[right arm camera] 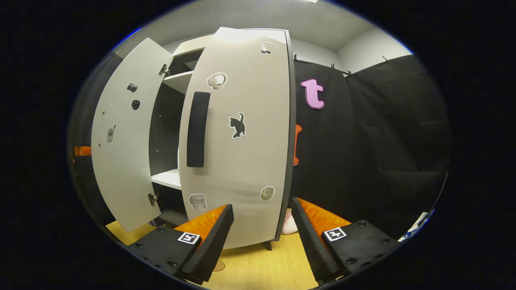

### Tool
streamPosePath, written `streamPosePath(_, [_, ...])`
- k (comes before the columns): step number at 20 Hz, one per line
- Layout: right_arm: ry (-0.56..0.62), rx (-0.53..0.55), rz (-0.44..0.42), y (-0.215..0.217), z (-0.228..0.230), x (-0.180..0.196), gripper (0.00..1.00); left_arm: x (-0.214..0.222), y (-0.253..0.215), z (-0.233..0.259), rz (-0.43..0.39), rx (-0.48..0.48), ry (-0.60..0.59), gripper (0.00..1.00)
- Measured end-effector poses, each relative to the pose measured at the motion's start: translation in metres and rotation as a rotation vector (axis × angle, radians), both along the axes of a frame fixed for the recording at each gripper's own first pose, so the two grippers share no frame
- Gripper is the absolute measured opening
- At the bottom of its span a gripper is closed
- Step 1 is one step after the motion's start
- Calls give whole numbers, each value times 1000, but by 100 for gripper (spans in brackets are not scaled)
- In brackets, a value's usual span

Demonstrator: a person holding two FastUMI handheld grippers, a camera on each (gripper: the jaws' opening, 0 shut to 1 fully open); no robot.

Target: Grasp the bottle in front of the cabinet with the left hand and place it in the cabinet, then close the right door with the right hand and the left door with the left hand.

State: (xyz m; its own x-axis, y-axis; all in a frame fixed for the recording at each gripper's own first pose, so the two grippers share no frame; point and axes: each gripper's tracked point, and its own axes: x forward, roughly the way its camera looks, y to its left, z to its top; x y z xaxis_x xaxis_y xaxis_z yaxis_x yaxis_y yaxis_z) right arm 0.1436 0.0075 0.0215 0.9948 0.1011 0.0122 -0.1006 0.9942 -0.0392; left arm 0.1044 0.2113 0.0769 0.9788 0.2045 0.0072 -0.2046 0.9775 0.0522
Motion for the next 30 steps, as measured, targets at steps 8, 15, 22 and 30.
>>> streamPosePath(8, [-4, -6, -14, -11, 3, -6, 95, 20, -10, -29, -28, 17, 35, 96])
streamPosePath(15, [-18, -4, -16, -14, 11, -6, 95, 20, -17, -34, -47, -8, 30, 95])
streamPosePath(22, [-43, -10, -13, -19, 21, -9, 95, 28, -68, -43, -153, -1, 47, 92])
streamPosePath(30, [-64, -23, -61, -47, 24, -20, 95, 57, -151, -60, -297, 11, 63, 92])
